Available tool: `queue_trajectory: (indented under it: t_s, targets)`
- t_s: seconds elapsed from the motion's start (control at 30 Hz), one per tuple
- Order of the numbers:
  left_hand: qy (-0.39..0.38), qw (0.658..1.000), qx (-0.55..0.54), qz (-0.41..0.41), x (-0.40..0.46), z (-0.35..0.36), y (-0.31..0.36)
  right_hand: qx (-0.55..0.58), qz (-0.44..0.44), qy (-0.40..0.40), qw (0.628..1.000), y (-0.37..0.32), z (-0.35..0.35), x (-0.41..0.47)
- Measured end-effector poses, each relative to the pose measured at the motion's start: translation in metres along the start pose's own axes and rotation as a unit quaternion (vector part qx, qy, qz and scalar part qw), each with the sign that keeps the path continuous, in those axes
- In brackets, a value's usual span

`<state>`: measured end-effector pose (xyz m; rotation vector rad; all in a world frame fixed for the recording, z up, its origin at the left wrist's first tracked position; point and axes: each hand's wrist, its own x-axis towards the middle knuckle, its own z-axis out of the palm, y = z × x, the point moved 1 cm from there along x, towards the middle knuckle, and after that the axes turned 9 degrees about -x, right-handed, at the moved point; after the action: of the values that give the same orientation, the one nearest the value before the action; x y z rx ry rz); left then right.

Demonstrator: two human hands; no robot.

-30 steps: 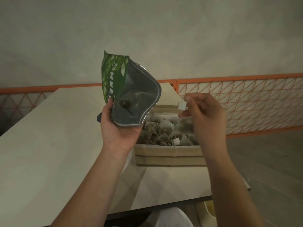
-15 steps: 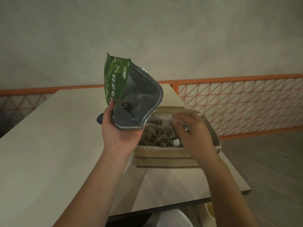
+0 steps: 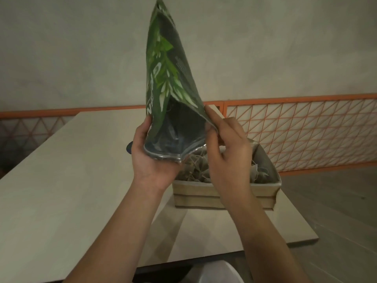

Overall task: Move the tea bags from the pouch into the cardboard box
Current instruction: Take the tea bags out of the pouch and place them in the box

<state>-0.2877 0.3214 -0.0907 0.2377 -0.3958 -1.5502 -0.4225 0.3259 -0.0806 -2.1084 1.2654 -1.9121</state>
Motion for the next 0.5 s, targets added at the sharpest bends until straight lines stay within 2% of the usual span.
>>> queue_trajectory:
  t_s: [0.07, 0.2, 0.33, 0.5]
  targets:
    - [0.007, 1.000, 0.008, -0.012, 0.003, 0.000, 0.001, -0.018, -0.002, 0.024, 1.000, 0.002, 0.008, -0.004]
    - [0.058, 0.998, 0.007, -0.017, 0.011, -0.009, -0.001, -0.067, 0.054, -0.035, 0.996, 0.015, 0.019, 0.004]
    - [0.026, 1.000, -0.013, -0.005, 0.009, -0.010, -0.003, -0.044, 0.005, 0.023, 0.999, 0.009, 0.012, 0.007]
    - [0.072, 0.997, 0.014, -0.030, 0.013, -0.008, -0.005, -0.098, 0.071, -0.046, 0.992, 0.021, 0.020, 0.004]
